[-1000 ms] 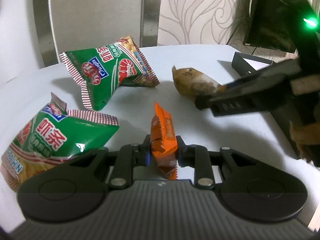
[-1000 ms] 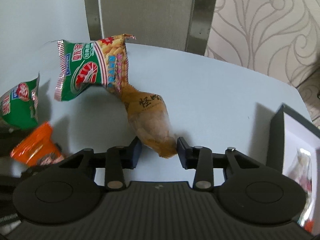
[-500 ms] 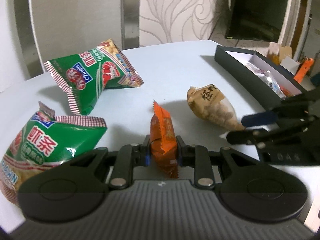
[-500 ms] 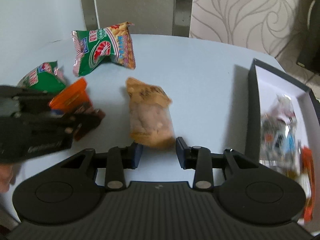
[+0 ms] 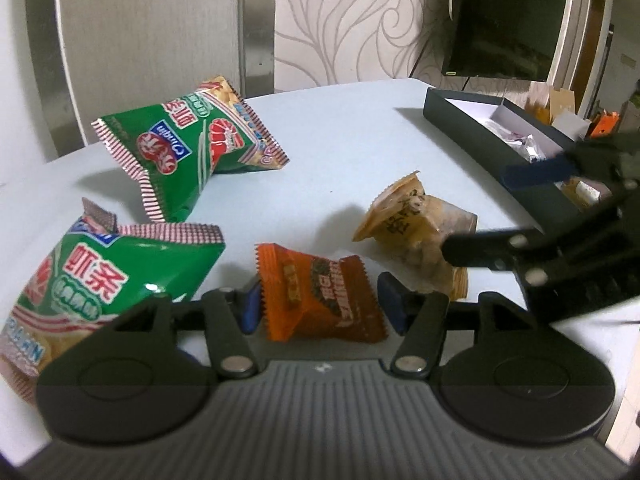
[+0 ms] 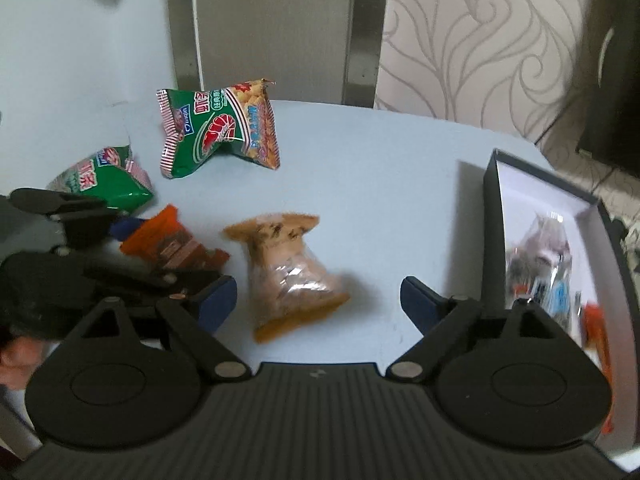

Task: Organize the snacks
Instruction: 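Reach the right gripper to the tan peanut bag while the left holds the orange packet, then close the right gripper on the tan peanut bag and lift it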

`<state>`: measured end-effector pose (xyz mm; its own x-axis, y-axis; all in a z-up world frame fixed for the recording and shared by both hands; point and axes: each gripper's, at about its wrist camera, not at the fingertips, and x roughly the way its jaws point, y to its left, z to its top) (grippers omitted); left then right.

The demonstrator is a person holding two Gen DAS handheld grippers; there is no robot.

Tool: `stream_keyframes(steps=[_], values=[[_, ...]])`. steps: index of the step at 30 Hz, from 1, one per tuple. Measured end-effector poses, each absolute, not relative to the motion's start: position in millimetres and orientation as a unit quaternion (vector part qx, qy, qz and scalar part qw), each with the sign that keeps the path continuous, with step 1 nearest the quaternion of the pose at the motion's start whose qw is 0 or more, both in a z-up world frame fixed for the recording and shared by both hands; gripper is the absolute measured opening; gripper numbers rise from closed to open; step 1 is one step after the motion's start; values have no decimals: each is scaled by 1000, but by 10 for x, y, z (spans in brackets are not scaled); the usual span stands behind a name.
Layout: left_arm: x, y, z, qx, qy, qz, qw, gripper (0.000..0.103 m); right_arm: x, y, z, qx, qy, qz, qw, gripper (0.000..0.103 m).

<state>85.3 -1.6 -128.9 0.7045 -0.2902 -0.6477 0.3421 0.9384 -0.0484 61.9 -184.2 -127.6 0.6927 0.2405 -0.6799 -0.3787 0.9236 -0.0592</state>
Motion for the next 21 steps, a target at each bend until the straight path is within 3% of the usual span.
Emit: stream_keyframes(steps=[9, 10, 11, 12, 21], values=[[847, 38, -1291, 36, 344, -175, 922, 60, 1061, -1671, -1372, -103, 398, 218, 885, 89], [848, 52, -1284, 31, 345, -175, 921, 55, 1090, -1651, -1408, -101, 406, 220, 881, 77], [852, 71, -1278, 23, 347, -175, 921, 51, 1107, -1632, -1441, -105, 413, 218, 878, 55], [847, 88, -1272, 18, 348, -176, 921, 45, 1087, -1621, -1456, -108, 412, 216, 879, 56], [824, 24, -1267, 14, 349, -181, 919, 40, 955, -1701, -1459, -84, 414, 204, 883, 51]])
